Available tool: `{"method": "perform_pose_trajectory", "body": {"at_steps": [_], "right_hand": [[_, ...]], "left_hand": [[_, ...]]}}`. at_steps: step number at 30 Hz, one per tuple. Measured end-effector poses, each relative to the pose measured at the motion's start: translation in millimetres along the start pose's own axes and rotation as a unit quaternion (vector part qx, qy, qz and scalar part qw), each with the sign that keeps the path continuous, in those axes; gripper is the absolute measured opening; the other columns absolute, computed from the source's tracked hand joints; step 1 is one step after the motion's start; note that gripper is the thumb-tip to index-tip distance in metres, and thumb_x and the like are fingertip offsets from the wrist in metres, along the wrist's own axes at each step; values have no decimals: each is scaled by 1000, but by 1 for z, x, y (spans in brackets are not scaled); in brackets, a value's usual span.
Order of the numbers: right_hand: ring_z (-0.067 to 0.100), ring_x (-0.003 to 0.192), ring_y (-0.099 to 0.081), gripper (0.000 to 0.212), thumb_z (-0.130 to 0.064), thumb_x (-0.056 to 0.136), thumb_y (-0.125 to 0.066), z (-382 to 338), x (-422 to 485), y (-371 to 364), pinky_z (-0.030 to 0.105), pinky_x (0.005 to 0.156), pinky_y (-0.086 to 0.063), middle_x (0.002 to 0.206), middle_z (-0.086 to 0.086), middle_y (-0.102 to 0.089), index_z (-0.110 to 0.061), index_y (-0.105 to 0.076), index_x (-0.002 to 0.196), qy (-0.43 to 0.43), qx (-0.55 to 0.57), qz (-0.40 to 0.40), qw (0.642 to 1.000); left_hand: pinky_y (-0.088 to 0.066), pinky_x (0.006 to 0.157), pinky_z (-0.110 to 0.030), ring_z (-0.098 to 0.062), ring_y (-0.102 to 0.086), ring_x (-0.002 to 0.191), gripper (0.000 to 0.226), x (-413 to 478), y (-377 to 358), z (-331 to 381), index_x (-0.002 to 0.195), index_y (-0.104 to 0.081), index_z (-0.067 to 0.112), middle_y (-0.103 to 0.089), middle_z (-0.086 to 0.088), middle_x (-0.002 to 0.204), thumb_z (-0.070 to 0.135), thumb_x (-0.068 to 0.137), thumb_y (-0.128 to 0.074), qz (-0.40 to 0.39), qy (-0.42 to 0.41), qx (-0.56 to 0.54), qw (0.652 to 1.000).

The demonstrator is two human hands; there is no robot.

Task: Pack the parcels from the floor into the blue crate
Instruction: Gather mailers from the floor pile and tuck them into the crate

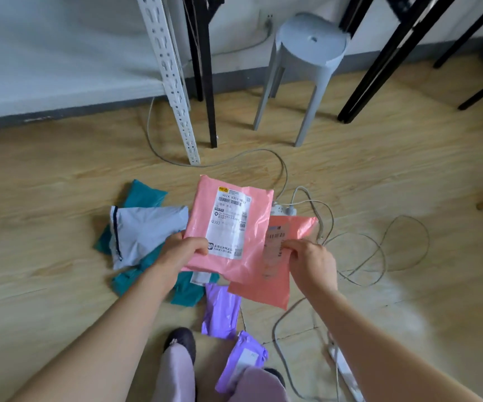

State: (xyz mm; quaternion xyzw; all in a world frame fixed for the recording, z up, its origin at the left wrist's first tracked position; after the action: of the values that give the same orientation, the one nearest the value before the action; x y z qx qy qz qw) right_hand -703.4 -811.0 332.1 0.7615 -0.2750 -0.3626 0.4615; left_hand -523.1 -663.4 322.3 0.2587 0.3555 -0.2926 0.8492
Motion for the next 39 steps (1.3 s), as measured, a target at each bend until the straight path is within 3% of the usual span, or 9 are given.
{"method": "perform_pose_trajectory", "body": {"at_steps": [3, 9, 13, 17, 21, 26, 32, 35, 39], "right_hand": [[30, 93, -64, 39, -9, 87, -47, -29, -24, 47, 33, 77, -50, 108, 7, -71, -26, -68, 115, -15, 41, -16, 999], [23, 78, -57, 30, -17, 90, -47, -91, -66, 109, 26, 66, -45, 97, 7, -70, -23, -72, 105, -35, 147, -44, 988], [20, 89, -64, 28, -14, 87, -55, -148, -96, 137, 24, 71, -47, 108, 1, -71, -22, -72, 109, 3, 164, -24, 986], [14, 80, -56, 34, -7, 86, -53, -213, -132, 148, 20, 67, -42, 111, 0, -70, -21, -69, 113, 42, 184, -10, 982], [21, 95, -63, 40, -7, 82, -53, -280, -177, 136, 27, 81, -51, 112, 1, -69, -26, -68, 113, 59, 214, -20, 975], [14, 86, -57, 35, -8, 85, -53, -369, -239, 105, 32, 82, -52, 110, 0, -69, -23, -69, 112, 84, 243, -29, 966], [21, 95, -64, 38, -4, 81, -56, -477, -303, 58, 34, 84, -54, 107, 0, -70, -22, -70, 111, 128, 270, -77, 951], [22, 85, -67, 42, -2, 79, -53, -524, -319, 38, 40, 78, -58, 100, 0, -70, -24, -69, 111, 128, 288, -119, 942], [24, 84, -69, 40, -2, 82, -51, -576, -328, 20, 43, 77, -58, 98, 2, -71, -22, -69, 111, 148, 289, -148, 934]], "left_hand": [[-42, 60, -26, -23, -55, 72, 33, -57, 23, 23, 74, -62, 10, -61, -6, 73, 17, 41, -58, 13, -16, -26, 999], [-43, 66, -31, -24, -55, 75, 32, -147, 84, 44, 73, -62, 11, -61, -6, 74, 17, 42, -60, 49, -44, -64, 996], [-40, 56, -24, -22, -52, 64, 26, -192, 140, 56, 67, -61, 11, -58, -4, 65, 15, 42, -59, 84, -72, -107, 988], [-47, 71, -37, -26, -59, 79, 31, -222, 208, 46, 70, -64, 11, -64, -13, 81, 15, 39, -61, 102, -89, -142, 981], [-51, 75, -38, -33, -63, 94, 38, -254, 286, 12, 76, -65, 10, -69, -18, 100, 13, 39, -57, 124, -98, -169, 973], [-34, 55, -22, -19, -48, 66, 24, -307, 387, -43, 65, -55, 12, -53, -4, 69, 12, 41, -51, 172, -95, -203, 959], [-36, 61, -26, -26, -51, 86, 24, -346, 494, -110, 69, -59, 9, -59, -9, 88, 12, 46, -56, 210, -65, -215, 952], [-39, 63, -28, -28, -53, 81, 33, -354, 538, -138, 71, -59, 7, -61, -11, 87, 13, 39, -51, 237, -51, -219, 945], [-35, 56, -27, -26, -47, 67, 26, -361, 584, -158, 64, -52, 6, -52, -11, 72, 11, 39, -47, 272, -33, -240, 931]]}}
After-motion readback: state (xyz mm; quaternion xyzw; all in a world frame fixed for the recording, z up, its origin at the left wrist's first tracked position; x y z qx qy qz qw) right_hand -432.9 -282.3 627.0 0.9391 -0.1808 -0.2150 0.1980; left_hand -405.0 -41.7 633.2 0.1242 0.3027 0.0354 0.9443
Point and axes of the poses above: each hand's wrist, its own x-axis towards the middle knuckle, its own y-axis out of the back of the hand, z = x × y, the point moved 2 cm from there along x, towards the middle knuckle
